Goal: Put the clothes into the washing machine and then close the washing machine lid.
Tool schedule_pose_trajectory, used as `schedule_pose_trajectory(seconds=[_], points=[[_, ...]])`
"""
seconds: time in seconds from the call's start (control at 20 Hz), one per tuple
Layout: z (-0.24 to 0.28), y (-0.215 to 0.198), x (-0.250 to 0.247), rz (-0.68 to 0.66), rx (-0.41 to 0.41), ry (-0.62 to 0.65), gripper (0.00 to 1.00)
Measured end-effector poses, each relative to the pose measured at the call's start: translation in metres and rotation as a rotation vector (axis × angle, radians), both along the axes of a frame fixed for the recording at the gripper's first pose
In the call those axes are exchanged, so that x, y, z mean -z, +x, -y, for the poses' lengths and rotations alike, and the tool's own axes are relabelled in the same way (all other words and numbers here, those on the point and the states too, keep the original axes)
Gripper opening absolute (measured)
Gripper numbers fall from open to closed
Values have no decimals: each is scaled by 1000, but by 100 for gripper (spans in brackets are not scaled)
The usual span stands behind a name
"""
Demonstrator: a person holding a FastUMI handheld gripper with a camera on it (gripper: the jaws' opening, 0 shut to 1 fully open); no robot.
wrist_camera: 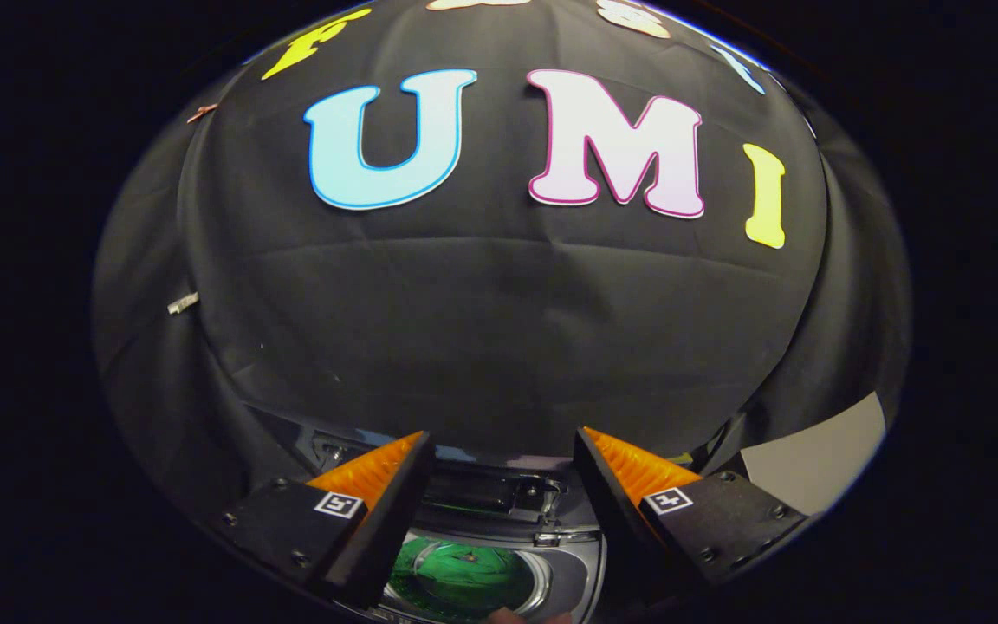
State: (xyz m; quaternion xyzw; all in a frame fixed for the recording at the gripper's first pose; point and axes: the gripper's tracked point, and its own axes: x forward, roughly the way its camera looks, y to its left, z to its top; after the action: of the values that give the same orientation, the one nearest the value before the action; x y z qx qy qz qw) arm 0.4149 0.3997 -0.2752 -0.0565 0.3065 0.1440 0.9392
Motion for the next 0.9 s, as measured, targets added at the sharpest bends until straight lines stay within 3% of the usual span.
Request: schedule_pose_trajectory(seconds=[0.3,0.5,0.8,0.85,0.9], points=[[5,-7,6,128,-112,-218,100],[4,-10,9,91,-78,-169,100],[0,-26,3,43,-161,-134,100],[-14,-51,22,-105,-198,-17,100],[-34,-95,46,-356,-200,144,100]])
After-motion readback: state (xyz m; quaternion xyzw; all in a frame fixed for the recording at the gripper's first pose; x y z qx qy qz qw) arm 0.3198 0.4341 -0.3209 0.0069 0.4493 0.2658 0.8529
